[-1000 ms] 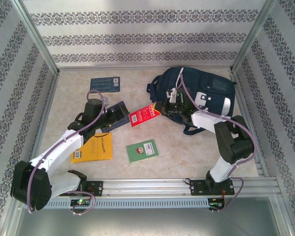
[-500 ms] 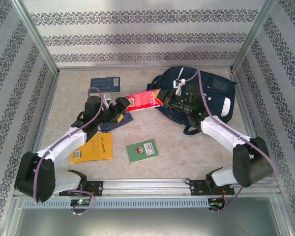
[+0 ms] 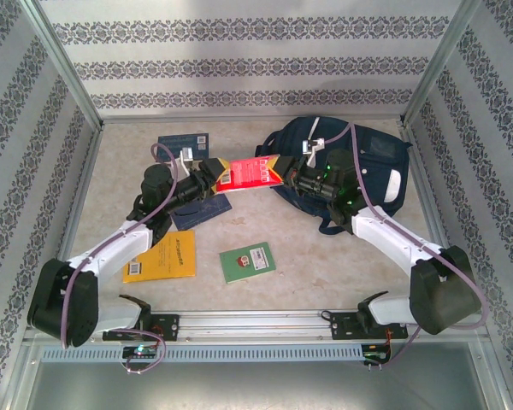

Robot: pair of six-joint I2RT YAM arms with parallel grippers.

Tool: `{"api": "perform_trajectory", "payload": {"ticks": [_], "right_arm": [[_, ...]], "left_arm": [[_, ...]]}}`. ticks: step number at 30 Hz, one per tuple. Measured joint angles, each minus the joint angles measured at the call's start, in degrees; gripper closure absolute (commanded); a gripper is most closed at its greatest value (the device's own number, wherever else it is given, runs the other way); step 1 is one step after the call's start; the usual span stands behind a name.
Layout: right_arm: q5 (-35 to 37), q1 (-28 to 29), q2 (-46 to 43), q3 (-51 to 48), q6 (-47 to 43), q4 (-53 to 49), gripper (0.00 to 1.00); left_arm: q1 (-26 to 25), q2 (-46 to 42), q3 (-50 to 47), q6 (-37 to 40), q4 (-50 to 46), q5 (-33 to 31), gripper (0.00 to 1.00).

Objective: Pack books, pencil case, and school supplies into a backpack

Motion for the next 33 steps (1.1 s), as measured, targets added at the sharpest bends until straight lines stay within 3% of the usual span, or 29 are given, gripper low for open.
{"api": "perform_trajectory", "payload": {"ticks": [14, 16, 20, 25, 33], "right_arm": [[0.0, -0.1, 0.1, -0.1, 0.4, 0.3, 0.97], [0.0, -0.2, 0.2, -0.3, 0.3, -0.1, 0.9], [0.3, -0.2, 0.4, -0.3, -0.8, -1.1, 0.61], [1.6, -0.9, 0.4, -0.3, -4.4, -4.6, 0.41], [14.3, -4.8, -2.1, 3.5, -17.9, -23.7, 0.43]], "left_arm": [[-0.2, 2.9, 0.0, -3.6, 6.9, 3.0, 0.89], [-0.2, 2.9, 0.0, -3.7, 7.7, 3.2, 0.9], [-0.2, 3.0, 0.0, -3.6, 7.8, 3.2, 0.89], [-0.1, 3.1, 0.0, -2.9, 5.7, 3.2, 0.89], [4.0, -2.3, 4.0, 6.2, -12.5, 0.1, 0.89]]}}
